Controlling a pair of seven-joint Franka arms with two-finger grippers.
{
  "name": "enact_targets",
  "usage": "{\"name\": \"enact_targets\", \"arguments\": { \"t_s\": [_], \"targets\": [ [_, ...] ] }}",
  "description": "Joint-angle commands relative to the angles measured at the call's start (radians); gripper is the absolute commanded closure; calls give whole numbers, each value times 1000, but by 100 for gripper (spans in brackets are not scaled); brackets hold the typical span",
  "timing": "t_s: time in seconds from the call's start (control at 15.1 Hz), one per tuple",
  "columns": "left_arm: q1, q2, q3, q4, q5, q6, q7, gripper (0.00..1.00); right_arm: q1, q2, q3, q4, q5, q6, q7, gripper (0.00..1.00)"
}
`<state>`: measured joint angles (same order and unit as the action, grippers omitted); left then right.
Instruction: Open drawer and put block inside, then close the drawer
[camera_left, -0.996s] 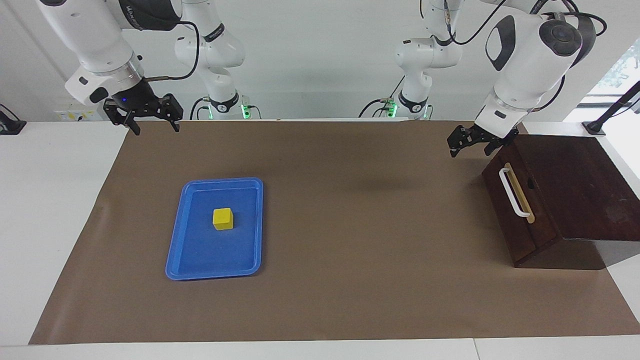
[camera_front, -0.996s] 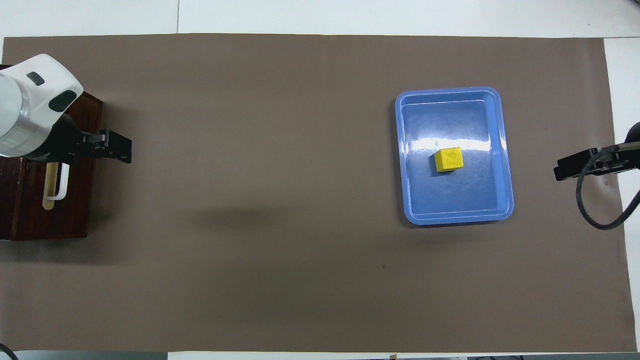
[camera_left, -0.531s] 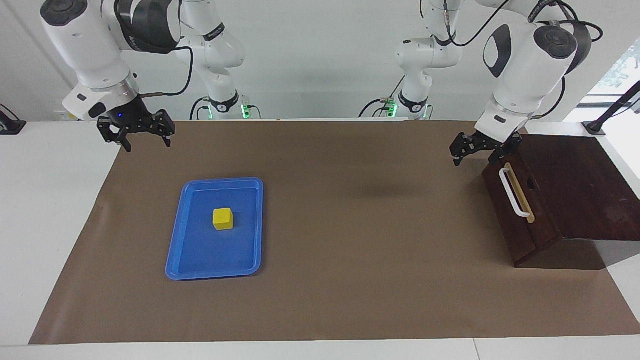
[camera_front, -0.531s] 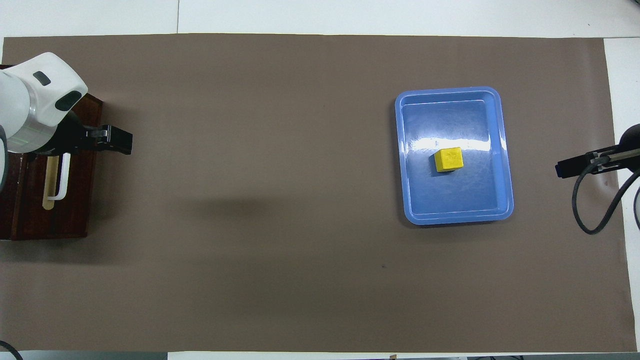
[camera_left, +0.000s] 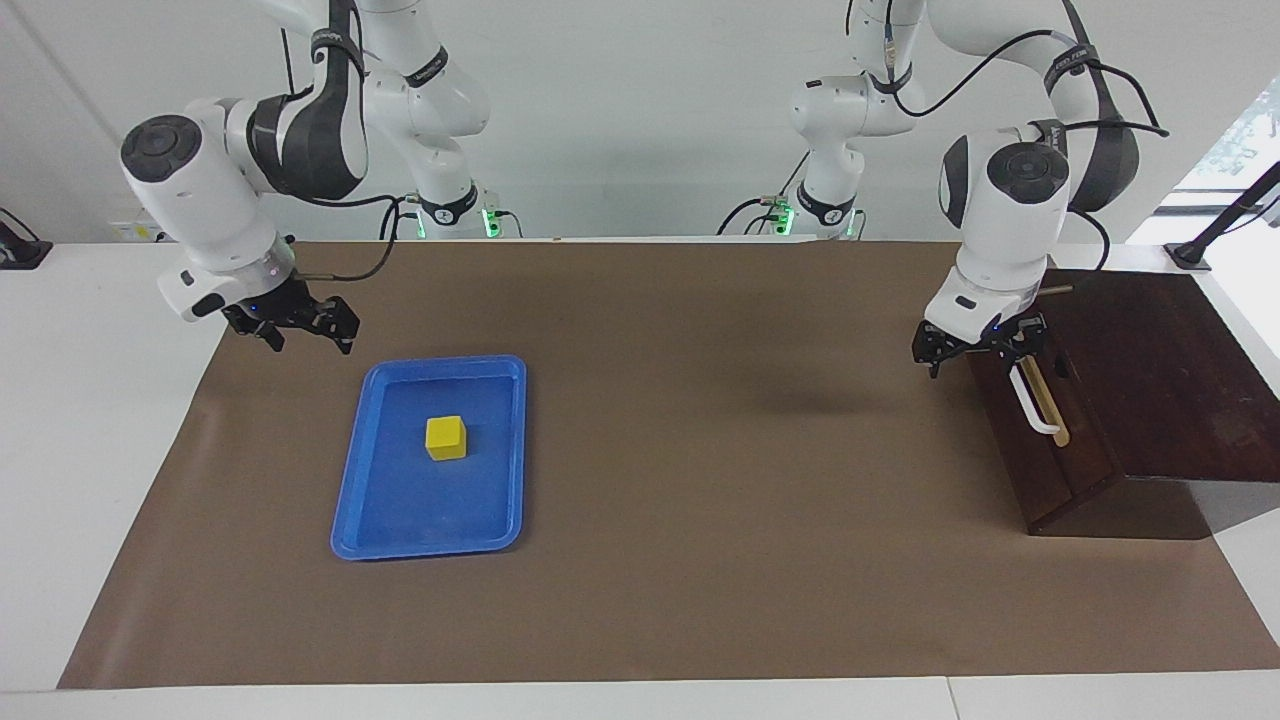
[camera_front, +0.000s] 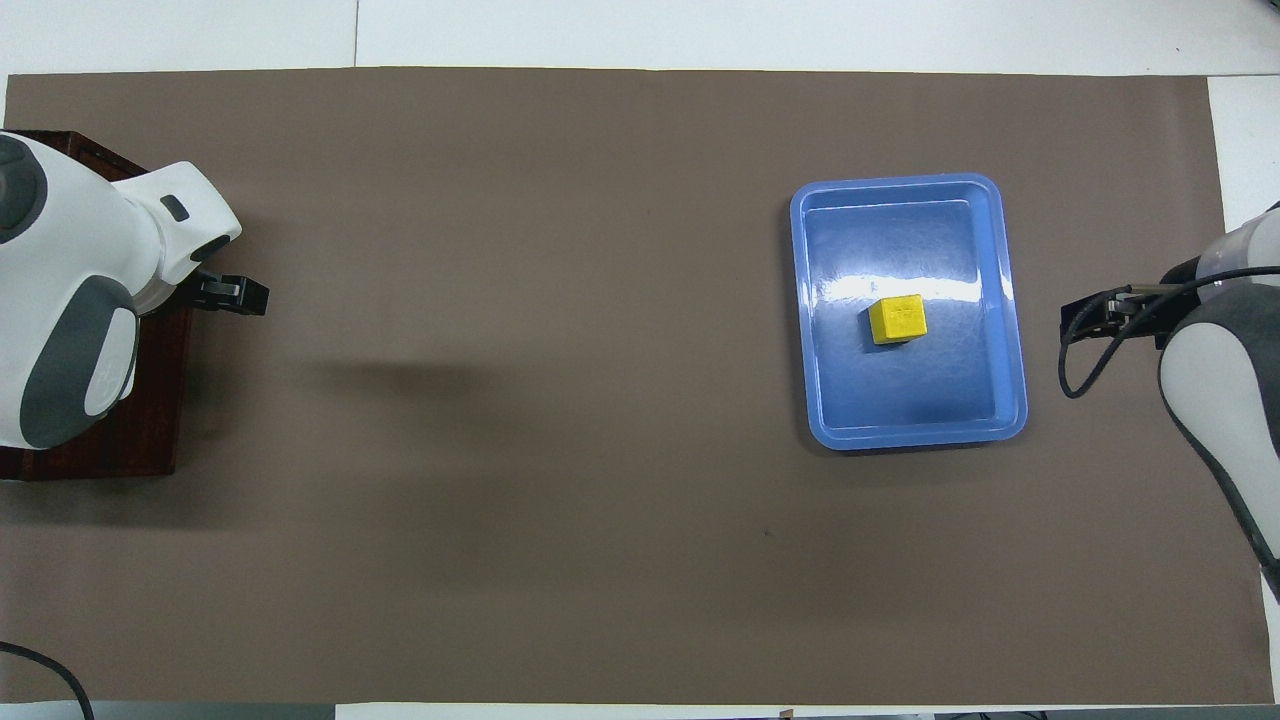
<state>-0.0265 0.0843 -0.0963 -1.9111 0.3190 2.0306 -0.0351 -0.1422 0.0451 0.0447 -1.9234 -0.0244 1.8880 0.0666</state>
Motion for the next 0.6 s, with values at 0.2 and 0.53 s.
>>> {"name": "enact_targets", "arguments": {
  "t_s": [0.2, 0.53],
  "targets": [
    [91, 35, 6, -39, 98, 155, 104, 0, -27, 82, 7, -16, 257, 54, 335, 0],
    [111, 22, 4, -104, 98, 194, 96, 0, -36, 188, 7, 7, 455, 62, 602, 0]
  ]
}}
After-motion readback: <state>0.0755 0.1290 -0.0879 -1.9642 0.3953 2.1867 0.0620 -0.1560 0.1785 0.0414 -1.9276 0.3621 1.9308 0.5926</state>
